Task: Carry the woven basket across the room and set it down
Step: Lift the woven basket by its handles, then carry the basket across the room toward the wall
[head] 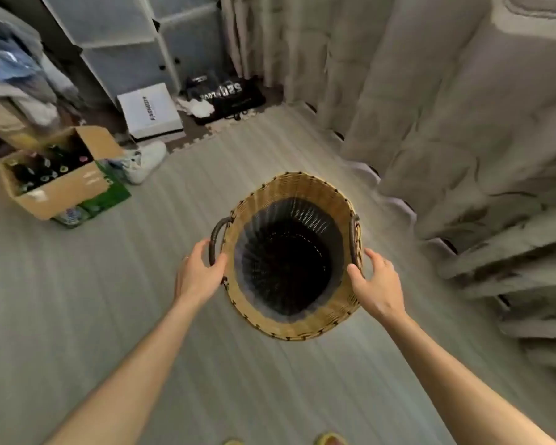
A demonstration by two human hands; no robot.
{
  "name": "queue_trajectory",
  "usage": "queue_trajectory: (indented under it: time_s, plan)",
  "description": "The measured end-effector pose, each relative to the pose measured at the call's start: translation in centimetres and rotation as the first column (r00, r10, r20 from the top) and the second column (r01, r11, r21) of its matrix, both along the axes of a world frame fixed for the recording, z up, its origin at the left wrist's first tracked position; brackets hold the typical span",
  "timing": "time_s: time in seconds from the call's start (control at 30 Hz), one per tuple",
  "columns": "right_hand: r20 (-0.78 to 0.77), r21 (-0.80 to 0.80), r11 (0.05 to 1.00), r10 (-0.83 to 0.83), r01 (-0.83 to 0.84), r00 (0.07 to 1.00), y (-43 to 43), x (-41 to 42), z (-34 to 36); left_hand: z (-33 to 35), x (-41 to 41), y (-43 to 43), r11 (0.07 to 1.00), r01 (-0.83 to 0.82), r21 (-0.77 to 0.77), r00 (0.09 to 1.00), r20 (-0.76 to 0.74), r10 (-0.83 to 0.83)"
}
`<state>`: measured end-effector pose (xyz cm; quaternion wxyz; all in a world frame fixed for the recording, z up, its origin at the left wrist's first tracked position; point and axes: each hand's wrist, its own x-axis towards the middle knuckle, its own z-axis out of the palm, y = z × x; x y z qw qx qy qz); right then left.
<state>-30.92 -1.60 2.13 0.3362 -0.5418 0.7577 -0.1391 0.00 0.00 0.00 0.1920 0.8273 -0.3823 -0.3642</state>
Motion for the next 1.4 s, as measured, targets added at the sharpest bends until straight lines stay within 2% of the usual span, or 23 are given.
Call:
queue_trajectory:
  time_s: [0.1, 0.17, 0.23, 0.33, 0.53, 0.7, 0.87, 1.03, 1.17, 1.2, 1.4]
  plan:
    - [0.192, 0.131, 0.985, -0.139, 0.115, 0.972, -1.4, 0.0, -2.7, -2.8, 0.0, -1.7, 0.992, -0.117, 0.042, 0.975, -0.187, 0.123]
    - [0.354, 0.249, 0.959, -0.218, 0.133, 0.910, -2.1, 0.2, -3.2, -3.6, -0.1, -2.5, 0.985, -0.157, 0.064, 0.932, -0.320, 0.170]
    - [0.391, 0.329, 0.931, -0.286, 0.157, 0.875, -2.5, 0.0, -3.5, -3.4, -0.5, -2.9, 0.974, -0.217, 0.065, 0.879, -0.421, 0.224]
    - [0.404, 0.366, 0.914, -0.324, 0.173, 0.855, -2.5, -0.5, -1.6, -1.2, -0.6, -2.3, 0.965, -0.255, 0.066, 0.870, -0.421, 0.258]
    - [0.515, 0.371, 0.892, -0.430, 0.259, 0.741, -1.2, 0.0, 5.9, 7.9, 0.4, -0.7, 0.927, -0.369, 0.061, 0.854, -0.372, 0.364]
    - [0.579, 0.304, 0.932, -0.345, 0.198, 0.739, 2.2, 3.9, 18.0, 19.9, 3.4, 5.4, 0.886, -0.459, 0.060, 0.831, -0.325, 0.452]
    - [0.581, 0.168, 0.985, -0.134, 0.043, 0.803, 5.9, 7.8, 29.3, 29.7, 8.2, 14.0, 0.807, -0.590, 0.018, 0.742, -0.382, 0.551]
    - [0.548, 0.074, 0.982, 0.107, -0.176, 0.830, 10.1, 13.5, 37.8, 37.2, 11.4, 24.4, 0.686, -0.723, -0.080, 0.643, -0.442, 0.625]
    - [0.578, 0.035, 0.939, 0.259, -0.341, 0.774, 14.5, 20.1, 42.8, 42.6, 14.5, 34.3, 0.513, -0.842, -0.167, 0.527, -0.460, 0.715]
    - [0.585, 0.019, 0.937, 0.272, -0.348, 0.764, 14.7, 20.7, 43.4, 43.1, 14.6, 35.0, 0.499, -0.849, -0.177, 0.519, -0.457, 0.722]
    - [0.590, -0.100, 0.772, 0.555, -0.628, 0.587, 26.2, 34.0, 49.1, 48.5, 18.8, 53.1, 0.187, -0.942, -0.277, 0.296, -0.432, 0.852]
